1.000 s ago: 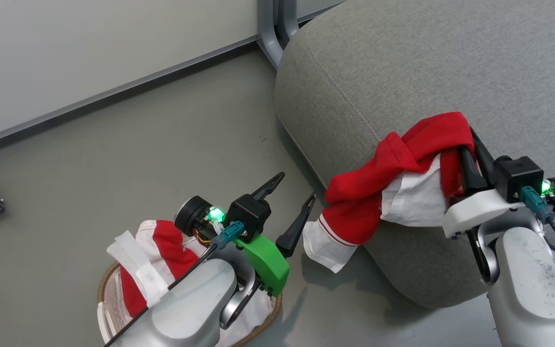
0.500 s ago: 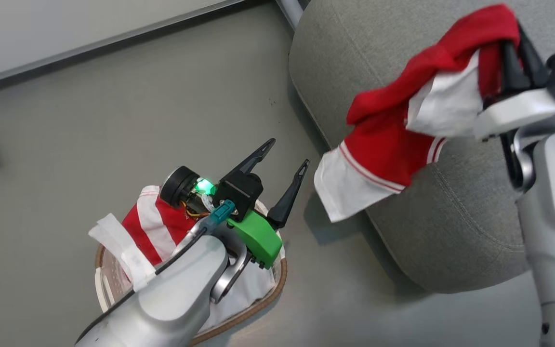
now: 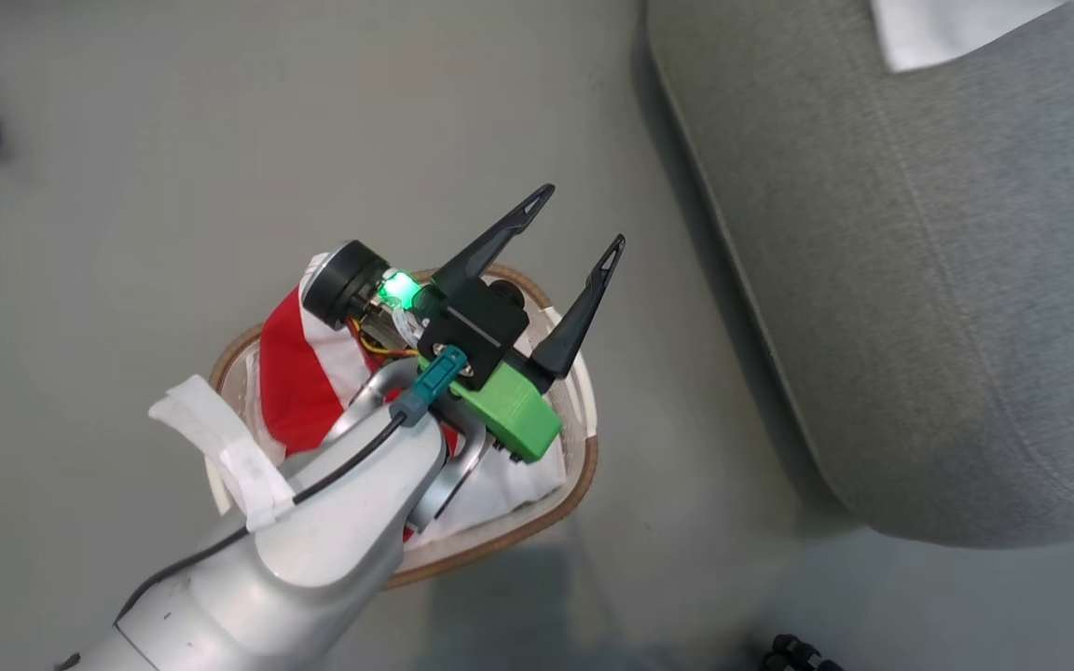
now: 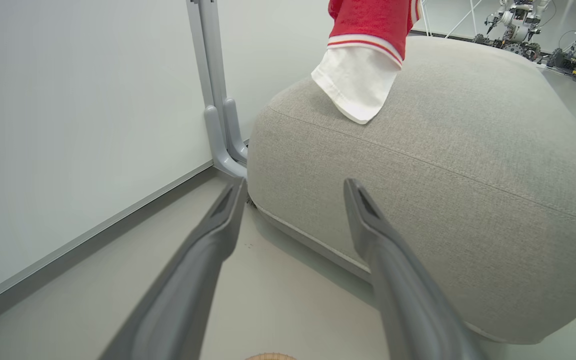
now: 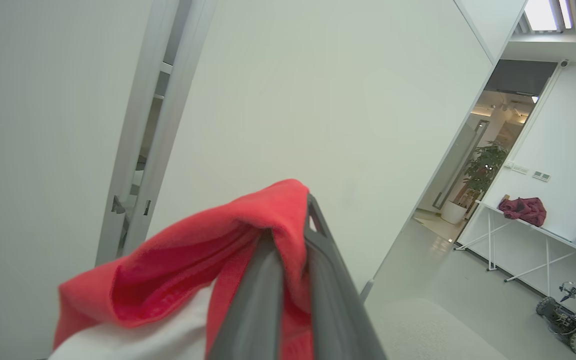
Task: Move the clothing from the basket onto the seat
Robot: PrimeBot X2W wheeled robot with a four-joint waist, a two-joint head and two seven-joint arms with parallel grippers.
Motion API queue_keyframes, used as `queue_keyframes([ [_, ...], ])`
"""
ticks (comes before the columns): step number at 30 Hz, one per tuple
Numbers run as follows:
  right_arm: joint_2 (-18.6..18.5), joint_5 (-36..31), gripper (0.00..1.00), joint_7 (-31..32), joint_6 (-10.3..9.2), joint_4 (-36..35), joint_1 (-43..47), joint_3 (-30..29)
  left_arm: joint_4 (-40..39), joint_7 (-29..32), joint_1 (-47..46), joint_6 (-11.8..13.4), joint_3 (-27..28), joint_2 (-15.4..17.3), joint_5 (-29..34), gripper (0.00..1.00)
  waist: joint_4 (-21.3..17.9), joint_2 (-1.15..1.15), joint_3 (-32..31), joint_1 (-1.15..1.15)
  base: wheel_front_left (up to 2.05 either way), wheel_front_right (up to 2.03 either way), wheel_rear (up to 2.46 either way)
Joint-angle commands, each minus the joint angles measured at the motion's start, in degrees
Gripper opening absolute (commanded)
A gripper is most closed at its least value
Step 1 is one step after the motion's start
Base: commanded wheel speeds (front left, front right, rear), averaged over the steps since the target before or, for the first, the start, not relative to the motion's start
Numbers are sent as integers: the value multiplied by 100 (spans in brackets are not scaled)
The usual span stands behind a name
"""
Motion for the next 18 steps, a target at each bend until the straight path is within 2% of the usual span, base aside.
queue_keyframes([
  [1,-155,-108,0,6,-8,116,-158,-109,-71,5,-149,44,33,70,42,100,539,-1,595,-1,0,0,0],
  [4,-388,-334,0,-85,-8,406,-335,-437,-193,19,-237,92,41,105,111,100,688,-1,848,-1,0,0,0],
  [7,-390,-526,0,-198,-8,696,-307,-713,-270,16,-318,148,54,128,171,100,770,-1,1050,-1,0,0,0],
  [18,440,-1388,0,-937,-8,2236,525,-1573,-288,-25,-395,200,54,192,217,100,814,-1,1331,-1,0,0,0],
])
